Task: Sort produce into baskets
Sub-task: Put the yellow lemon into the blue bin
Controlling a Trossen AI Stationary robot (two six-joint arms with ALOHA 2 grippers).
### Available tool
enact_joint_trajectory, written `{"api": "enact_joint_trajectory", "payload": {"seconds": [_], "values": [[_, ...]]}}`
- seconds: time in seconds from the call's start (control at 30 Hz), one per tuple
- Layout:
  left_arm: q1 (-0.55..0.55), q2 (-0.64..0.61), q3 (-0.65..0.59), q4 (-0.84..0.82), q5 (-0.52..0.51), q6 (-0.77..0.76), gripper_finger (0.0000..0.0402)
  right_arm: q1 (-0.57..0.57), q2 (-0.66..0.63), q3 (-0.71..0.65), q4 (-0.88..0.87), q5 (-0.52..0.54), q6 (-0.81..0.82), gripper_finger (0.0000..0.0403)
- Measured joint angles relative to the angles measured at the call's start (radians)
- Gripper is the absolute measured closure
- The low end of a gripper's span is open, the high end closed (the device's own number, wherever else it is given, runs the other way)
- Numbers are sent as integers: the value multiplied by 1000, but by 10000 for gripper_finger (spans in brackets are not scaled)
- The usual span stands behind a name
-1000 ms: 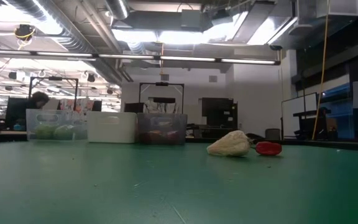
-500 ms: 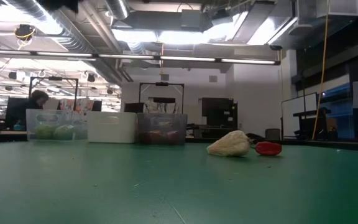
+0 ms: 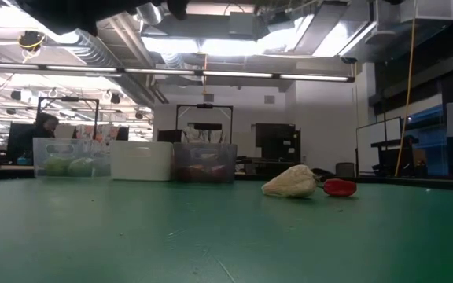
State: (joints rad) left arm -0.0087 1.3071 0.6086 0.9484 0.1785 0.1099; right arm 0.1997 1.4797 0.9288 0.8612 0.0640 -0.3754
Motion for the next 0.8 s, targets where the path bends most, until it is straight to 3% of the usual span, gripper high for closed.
{"api": "enact_joint_trajectory", "payload": {"seconds": [0.23, 0.8], "values": [[0, 1, 0, -9, -2, 2, 196, 2, 26, 65, -85, 22, 30, 107], [0, 4, 0, -17, -8, 4, 196, -13, 60, 99, -102, 77, 55, 106]]}}
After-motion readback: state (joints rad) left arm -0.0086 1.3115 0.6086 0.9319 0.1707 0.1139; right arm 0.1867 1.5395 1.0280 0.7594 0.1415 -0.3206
